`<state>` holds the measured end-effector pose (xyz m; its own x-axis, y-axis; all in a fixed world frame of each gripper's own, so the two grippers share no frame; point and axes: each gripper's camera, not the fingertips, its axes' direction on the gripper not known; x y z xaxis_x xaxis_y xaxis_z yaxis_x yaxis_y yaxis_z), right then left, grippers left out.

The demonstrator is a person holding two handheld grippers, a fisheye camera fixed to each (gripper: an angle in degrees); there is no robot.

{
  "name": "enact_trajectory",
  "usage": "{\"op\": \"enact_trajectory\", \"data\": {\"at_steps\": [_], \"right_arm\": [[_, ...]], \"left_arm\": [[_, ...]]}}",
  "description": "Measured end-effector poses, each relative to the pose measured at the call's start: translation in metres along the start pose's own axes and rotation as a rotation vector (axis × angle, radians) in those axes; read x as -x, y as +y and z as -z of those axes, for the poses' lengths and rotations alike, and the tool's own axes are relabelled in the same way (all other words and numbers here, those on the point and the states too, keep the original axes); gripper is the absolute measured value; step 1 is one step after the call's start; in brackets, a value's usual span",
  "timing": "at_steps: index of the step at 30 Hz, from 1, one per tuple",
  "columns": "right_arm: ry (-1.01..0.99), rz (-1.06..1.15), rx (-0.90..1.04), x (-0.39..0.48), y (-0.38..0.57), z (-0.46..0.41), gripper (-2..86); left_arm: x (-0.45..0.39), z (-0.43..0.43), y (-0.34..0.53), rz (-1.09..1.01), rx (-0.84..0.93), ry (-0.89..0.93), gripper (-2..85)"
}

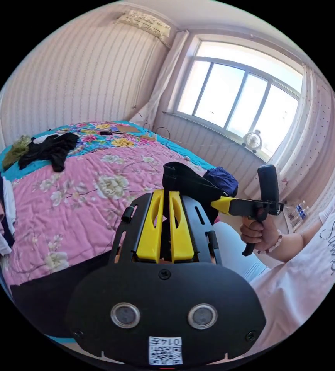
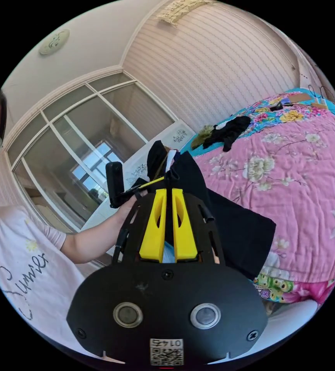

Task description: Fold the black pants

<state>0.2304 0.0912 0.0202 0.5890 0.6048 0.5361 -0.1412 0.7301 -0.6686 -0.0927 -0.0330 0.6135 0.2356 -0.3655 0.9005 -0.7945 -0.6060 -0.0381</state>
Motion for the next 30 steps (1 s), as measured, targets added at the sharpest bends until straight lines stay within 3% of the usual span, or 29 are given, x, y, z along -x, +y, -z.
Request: {"op": "enact_trajectory", "data": {"at_steps": [4,7,10,13,17,24,30], "right_arm": [[-0.053,0.124,0.205,0.051,0.004,-0.144,2.8],[-0.022,0.198,0.411,0.07,0.03,-0.254,4.3],[-0.008,0.195,0.665,0.066,0.07,-0.347,5.7],[-0.028,0.17,0.752,0.058,0.095,-0.396,7.2],[0.067,0.264,0.741,0.052,0.101,-0.44,9.6],[0.311,0.664,0.87,0.055,0.115,-0.573,12.9],[0.356,0.679,1.002,0.033,0.146,-0.672,15.9]], "left_arm": [[0.074,0.094,0.069,0.174,-0.116,-0.132,3.4],[0.125,0.149,0.133,0.379,-0.103,-0.28,3.3],[0.16,0.194,0.207,0.589,-0.096,-0.324,2.8],[0.174,0.223,0.265,0.726,-0.091,-0.318,2.6],[0.18,0.236,0.298,0.786,-0.075,-0.288,3.6],[0.196,0.23,0.294,0.76,0.056,-0.371,7.5],[0.229,0.237,0.301,0.809,0.086,-0.338,10.3]]}}
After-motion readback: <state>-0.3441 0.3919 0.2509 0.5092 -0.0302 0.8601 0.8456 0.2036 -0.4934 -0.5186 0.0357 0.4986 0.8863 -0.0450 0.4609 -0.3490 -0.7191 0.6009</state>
